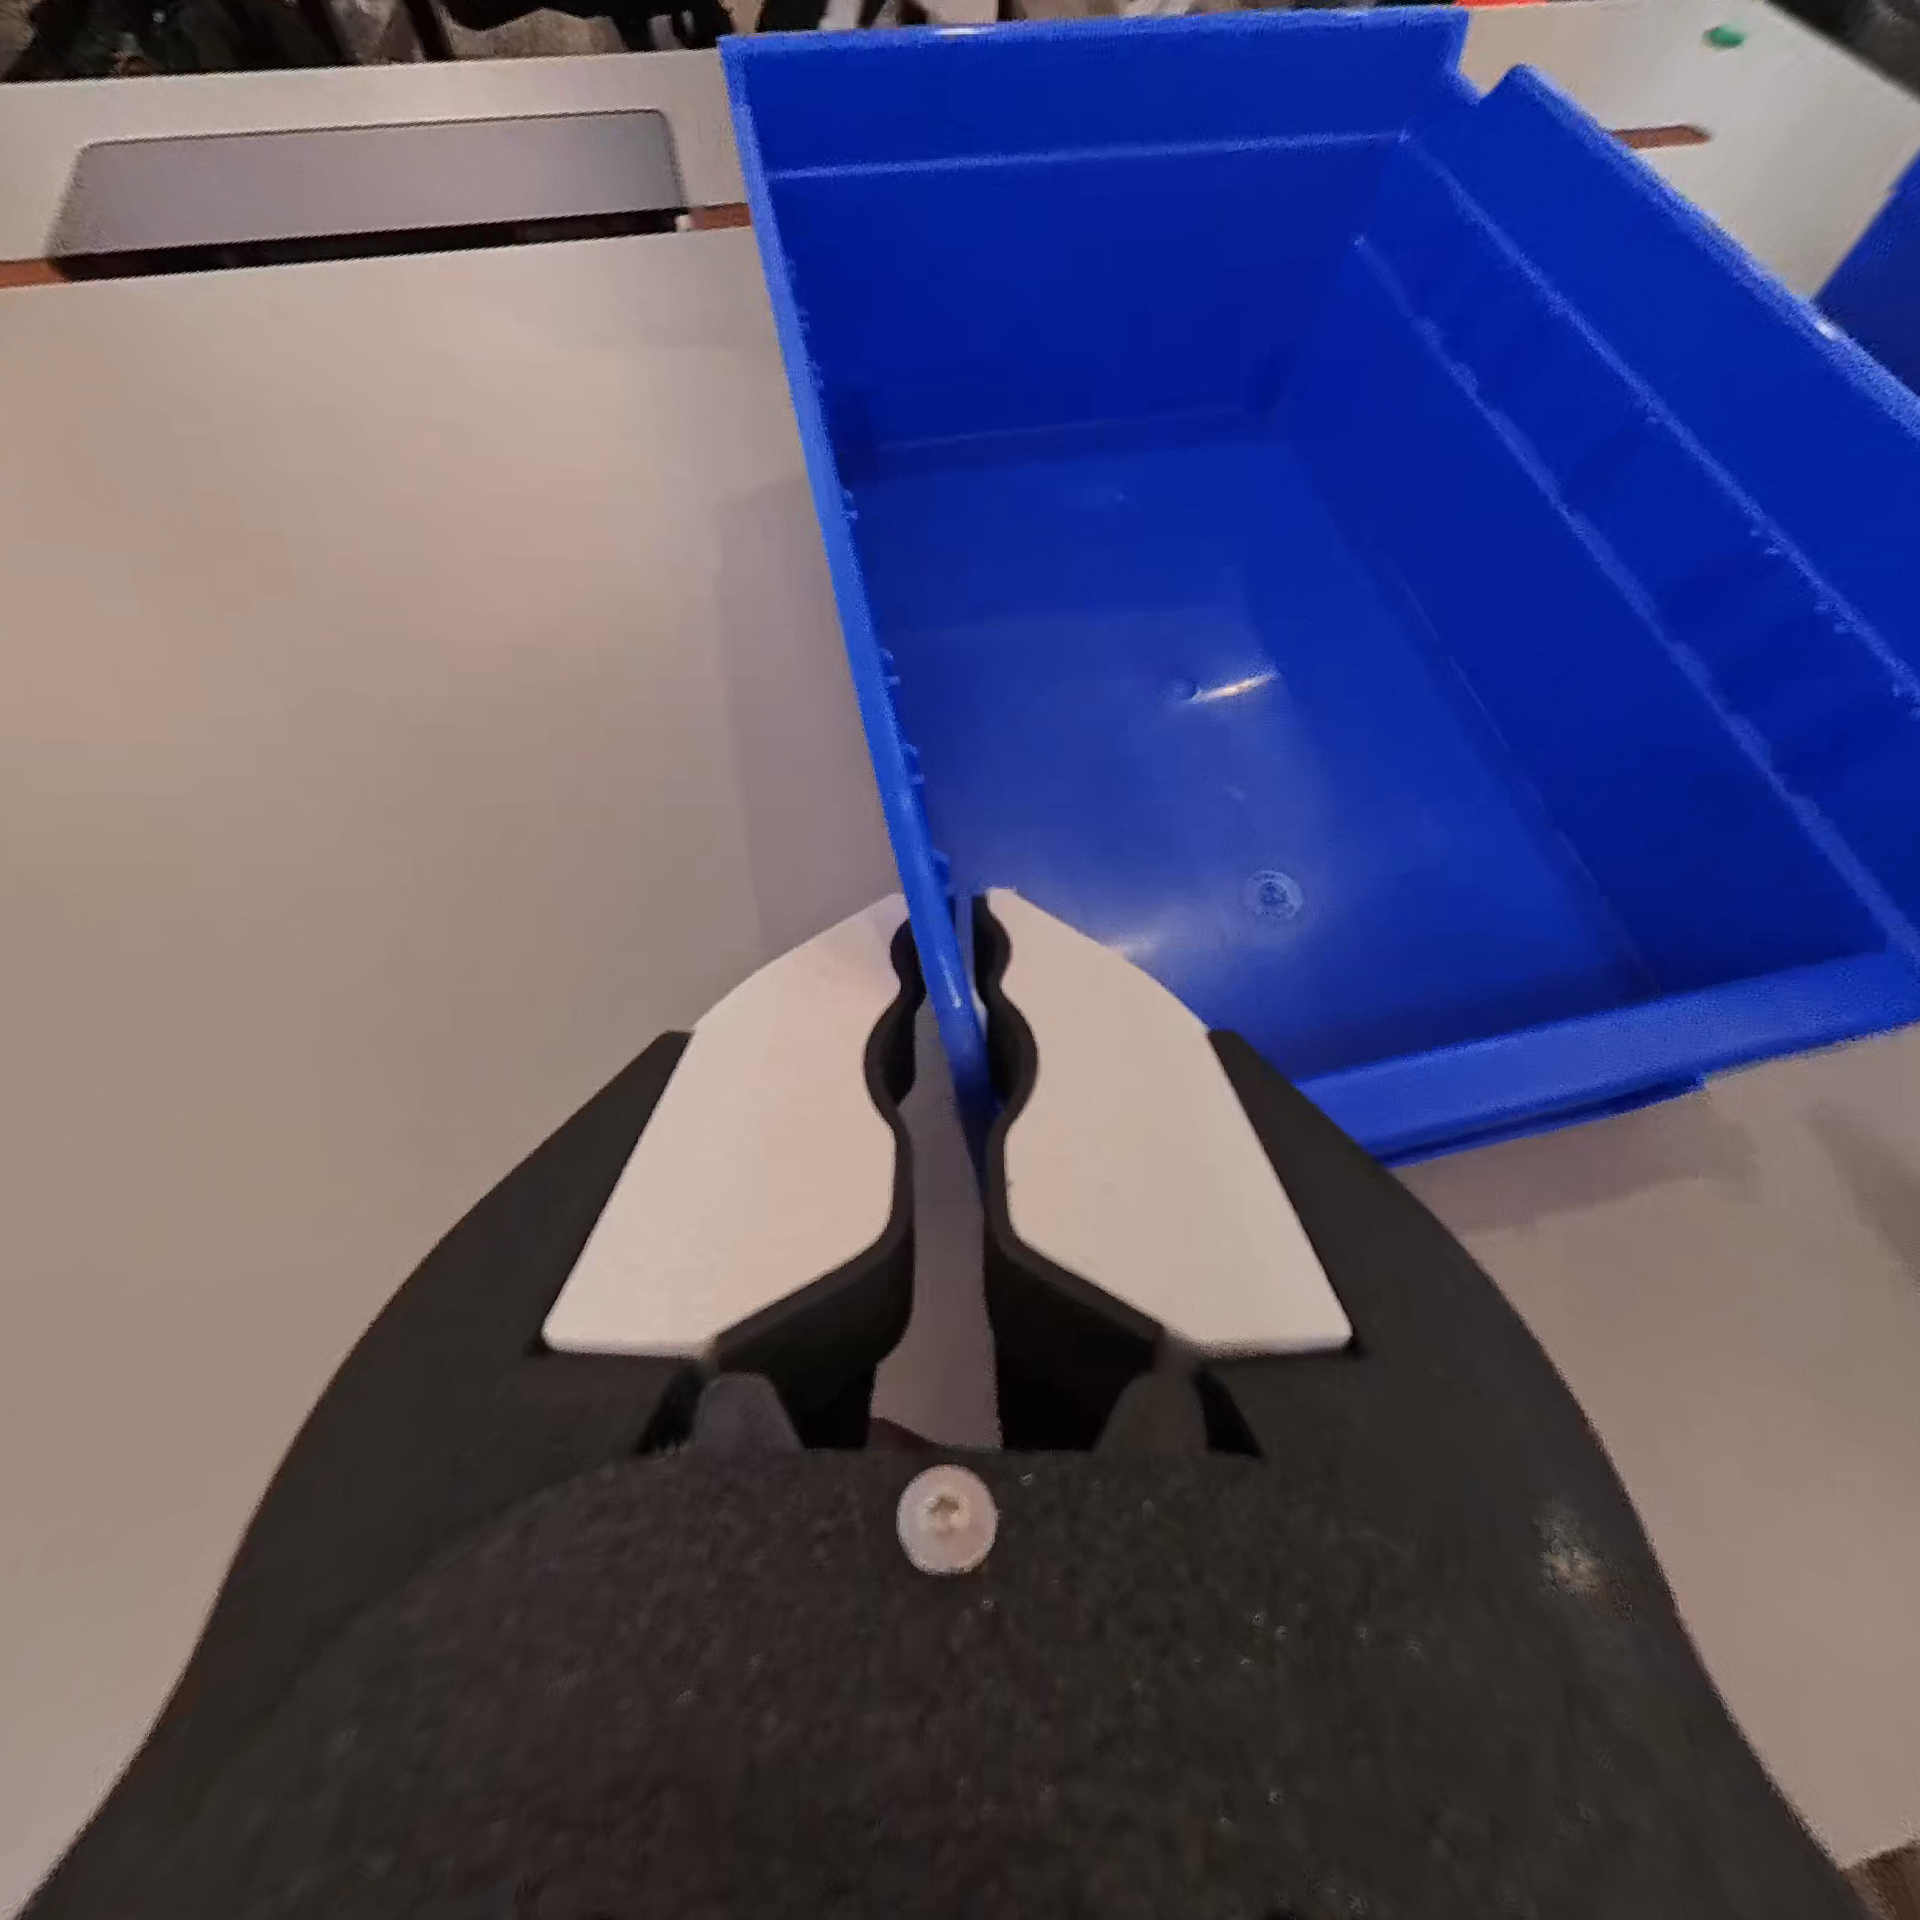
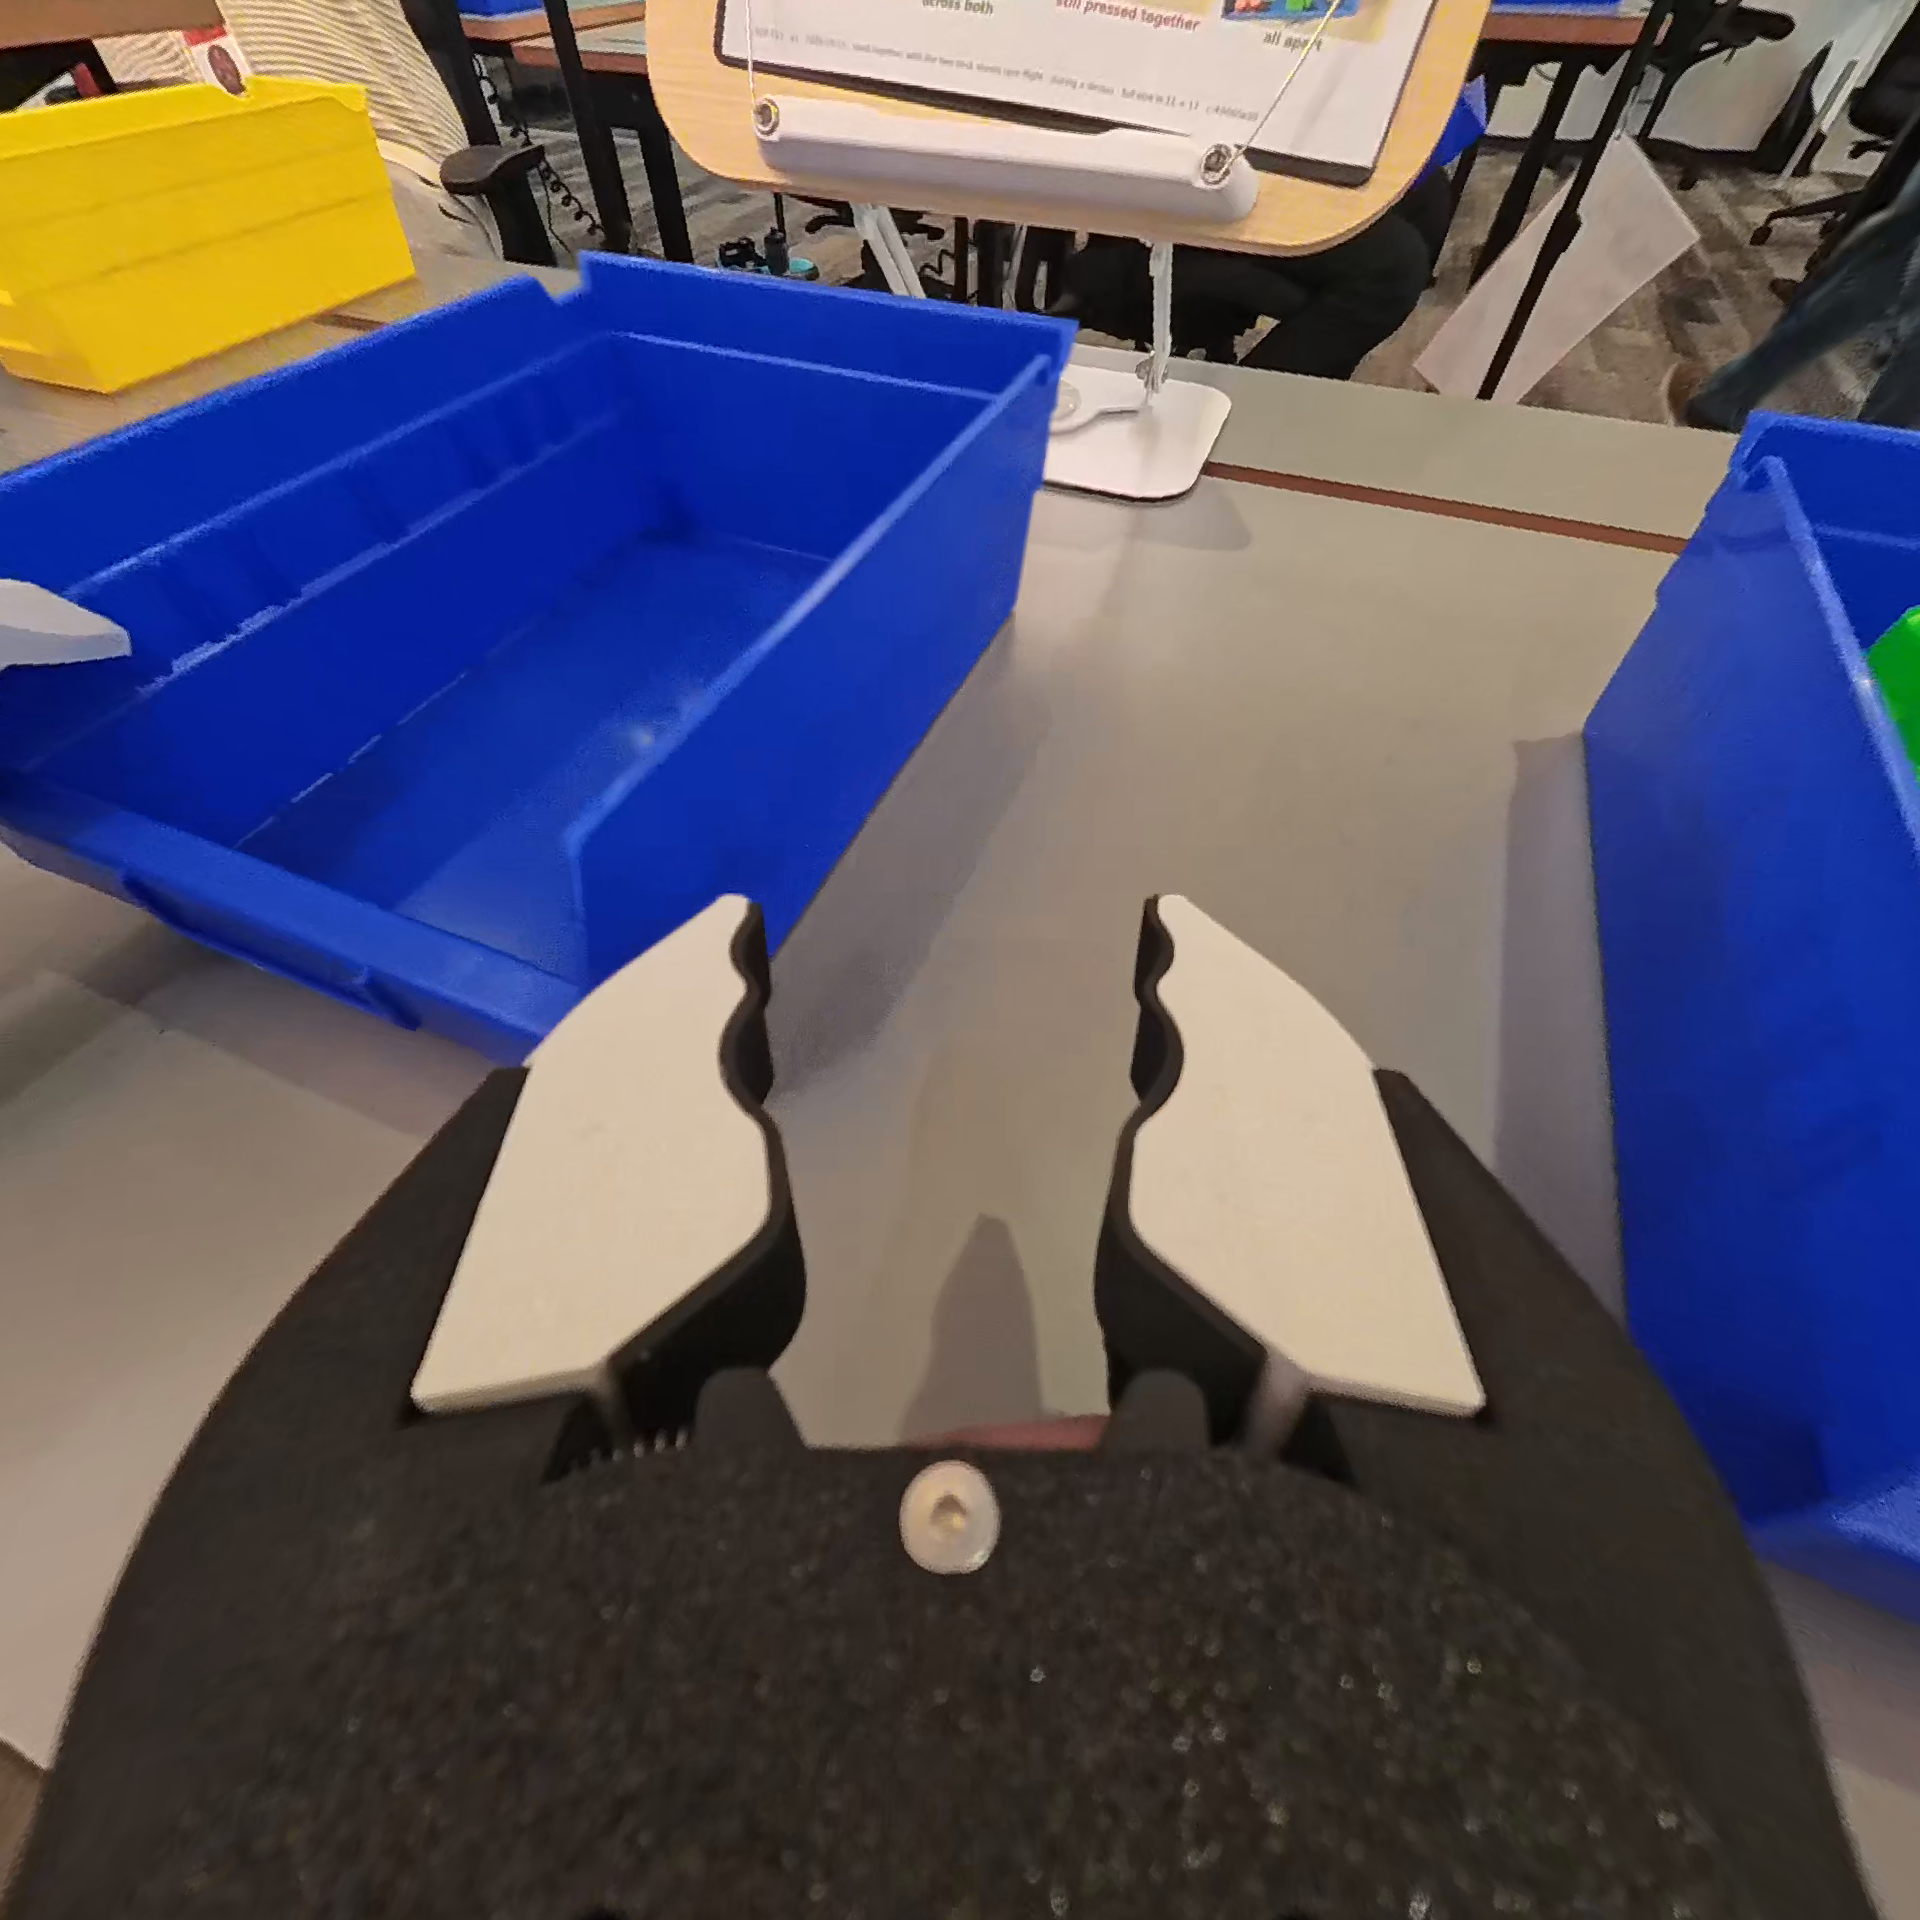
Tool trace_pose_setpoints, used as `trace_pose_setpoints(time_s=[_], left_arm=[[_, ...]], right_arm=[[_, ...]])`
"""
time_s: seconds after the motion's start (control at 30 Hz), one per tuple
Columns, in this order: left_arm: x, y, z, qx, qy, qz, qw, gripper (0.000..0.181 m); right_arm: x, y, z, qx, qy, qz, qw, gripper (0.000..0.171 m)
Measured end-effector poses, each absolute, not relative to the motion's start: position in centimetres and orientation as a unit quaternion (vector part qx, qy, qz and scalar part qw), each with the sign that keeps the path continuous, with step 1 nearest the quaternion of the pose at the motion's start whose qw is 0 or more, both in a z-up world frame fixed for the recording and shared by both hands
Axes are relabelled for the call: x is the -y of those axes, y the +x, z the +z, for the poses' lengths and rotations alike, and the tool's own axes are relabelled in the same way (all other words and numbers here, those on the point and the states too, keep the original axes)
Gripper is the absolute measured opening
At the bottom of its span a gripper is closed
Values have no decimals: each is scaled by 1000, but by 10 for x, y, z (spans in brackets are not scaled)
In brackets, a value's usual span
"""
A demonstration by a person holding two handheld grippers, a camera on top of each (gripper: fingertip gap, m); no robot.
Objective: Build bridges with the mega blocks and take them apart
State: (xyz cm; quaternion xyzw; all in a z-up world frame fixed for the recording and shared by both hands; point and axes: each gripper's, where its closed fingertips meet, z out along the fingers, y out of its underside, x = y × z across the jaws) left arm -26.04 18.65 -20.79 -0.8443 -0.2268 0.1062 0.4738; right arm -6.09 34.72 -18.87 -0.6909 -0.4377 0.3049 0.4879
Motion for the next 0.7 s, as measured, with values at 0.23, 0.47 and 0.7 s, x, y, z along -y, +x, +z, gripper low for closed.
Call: trace_pose_setpoints(time_s=[0.23, 0.47, 0.7], left_arm=[[-199, -215, -204, 191, -838, 42, 509, 46], [-142, -248, -192, 162, -818, 99, 543, 45], [-114, -265, -186, 224, -781, 47, 581, 42]], right_arm=[[-364, -48, -188, 424, -700, 291, 496, 68], [-398, -12, -171, 386, -711, 258, 528, 67], [-450, 41, -176, 332, -752, 169, 543, 66]])
